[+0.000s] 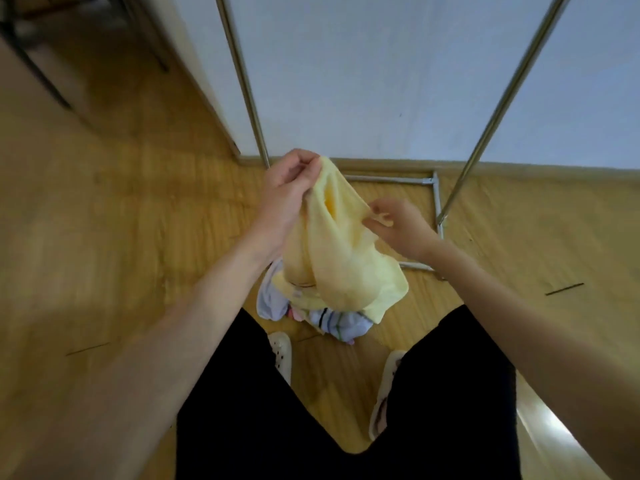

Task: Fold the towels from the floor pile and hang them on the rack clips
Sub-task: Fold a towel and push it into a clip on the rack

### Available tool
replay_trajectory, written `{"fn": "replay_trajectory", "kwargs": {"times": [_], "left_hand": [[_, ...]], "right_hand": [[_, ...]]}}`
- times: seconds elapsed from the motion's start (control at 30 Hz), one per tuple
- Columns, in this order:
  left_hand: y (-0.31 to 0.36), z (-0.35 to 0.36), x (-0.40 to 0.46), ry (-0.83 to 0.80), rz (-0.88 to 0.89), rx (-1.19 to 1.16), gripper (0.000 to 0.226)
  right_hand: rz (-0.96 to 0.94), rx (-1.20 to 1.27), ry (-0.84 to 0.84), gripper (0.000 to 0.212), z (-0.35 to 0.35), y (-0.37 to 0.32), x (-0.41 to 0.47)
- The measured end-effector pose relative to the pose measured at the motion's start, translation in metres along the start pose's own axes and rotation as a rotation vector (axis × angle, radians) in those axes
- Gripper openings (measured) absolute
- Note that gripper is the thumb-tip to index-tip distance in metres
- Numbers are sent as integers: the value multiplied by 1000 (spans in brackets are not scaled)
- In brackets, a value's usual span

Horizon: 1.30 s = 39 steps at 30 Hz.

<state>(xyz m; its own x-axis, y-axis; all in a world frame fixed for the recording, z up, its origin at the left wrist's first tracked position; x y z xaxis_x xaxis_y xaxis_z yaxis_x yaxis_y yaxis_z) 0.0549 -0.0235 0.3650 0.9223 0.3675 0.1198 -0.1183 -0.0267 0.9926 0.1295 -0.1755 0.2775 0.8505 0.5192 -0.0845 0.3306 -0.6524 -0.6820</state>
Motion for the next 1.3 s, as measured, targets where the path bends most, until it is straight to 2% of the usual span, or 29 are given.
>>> {"fn": "replay_trajectory", "kwargs": {"times": [0.17, 0.23, 0.4, 0.57, 0.7, 0.8, 0.93, 1.07, 1.17, 1.3], "left_hand": [[51, -20, 3, 96, 36, -137, 17], [66, -23, 5, 101, 62, -127, 16], [91, -10, 11, 29, 157, 155, 13], [109, 11, 18, -61, 234, 309, 12], [107, 24, 20, -127, 258, 420, 11], [98, 31, 18, -201, 282, 535, 14], [88, 30, 7, -314, 289, 618, 13], [95, 15, -14, -269, 269, 441, 16], [110, 2, -32, -227, 372, 383, 18], [122, 2, -49, -222, 546, 547, 35]], "right_hand": [[77, 149, 94, 29, -48, -14, -34], [60, 279, 119, 23, -67, -29, -47], [-35, 542, 175, 36, -114, -91, -69], [-77, 742, 240, 44, -149, -136, -81], [-38, 852, 295, 36, -165, -144, -86], [-62, 940, 261, 33, -172, -155, -85], [-142, 971, 224, 26, -177, -168, -82], [-193, 917, 185, 22, -171, -177, -78], [-198, 893, 177, 22, -166, -181, -77], [-230, 878, 174, 21, -165, -194, -77]]}}
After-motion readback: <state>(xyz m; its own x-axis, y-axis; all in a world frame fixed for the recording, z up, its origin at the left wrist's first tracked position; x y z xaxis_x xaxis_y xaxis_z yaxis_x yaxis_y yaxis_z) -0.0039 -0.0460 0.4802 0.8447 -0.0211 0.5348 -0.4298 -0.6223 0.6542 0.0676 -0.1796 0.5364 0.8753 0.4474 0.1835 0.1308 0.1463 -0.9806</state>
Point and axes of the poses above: each hand's wrist, its own x-axis towards the middle knuckle, its own z-axis out of the palm, y = z × x, the point moved 10 cm from there along x, towards the middle knuckle, and after that the axes turned 6 degrees about z, right-handed, at the moved point
